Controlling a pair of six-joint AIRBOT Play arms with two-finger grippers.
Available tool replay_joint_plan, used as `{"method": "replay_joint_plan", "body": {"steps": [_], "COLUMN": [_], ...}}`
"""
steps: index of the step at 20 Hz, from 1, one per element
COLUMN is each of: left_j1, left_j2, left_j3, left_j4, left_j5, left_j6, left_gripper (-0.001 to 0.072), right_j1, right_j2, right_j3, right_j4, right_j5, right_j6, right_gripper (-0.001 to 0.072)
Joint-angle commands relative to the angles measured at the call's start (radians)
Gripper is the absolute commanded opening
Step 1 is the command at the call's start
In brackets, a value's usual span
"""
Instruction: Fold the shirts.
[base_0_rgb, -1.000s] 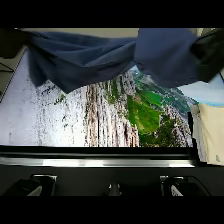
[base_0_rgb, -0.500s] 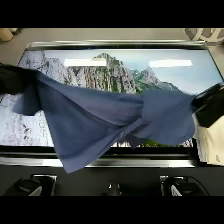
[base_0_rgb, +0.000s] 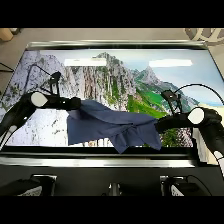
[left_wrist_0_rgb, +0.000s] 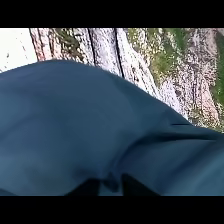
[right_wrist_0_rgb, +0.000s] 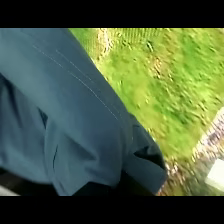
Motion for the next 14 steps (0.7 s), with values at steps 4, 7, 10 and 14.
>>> {"method": "replay_joint_plan", "body": {"steps": [4, 7, 10, 14], "left_j1": [0.184, 0.307, 0.356, 0.313], "left_j2": [-0.083, 0.103, 0.227, 0.226], "left_j3": [0.215, -0.007, -0.336, -0.570], "left_j4": [0.022, 0.053, 0.020, -0.167], "left_j5": [-0.498, -0.554, -0.469, -0.267], "left_j6": [0.206, 0.164, 0.155, 0.169], "left_gripper": [0.0427, 0.0441, 0.0627, 0.0606], "right_j1": [0.000, 0.000, 0.000, 0.000], "right_j2": [-0.039, -0.039, -0.039, -0.039], "right_j3": [-0.044, -0.045, -0.045, -0.045], "right_j4": [0.042, 0.035, 0.035, 0.035], "right_j5": [-0.012, 0.052, 0.053, 0.055], "right_j6": [-0.027, -0.068, -0.071, -0.071], "right_gripper": [0.0025, 0.0026, 0.0026, 0.0026]}}
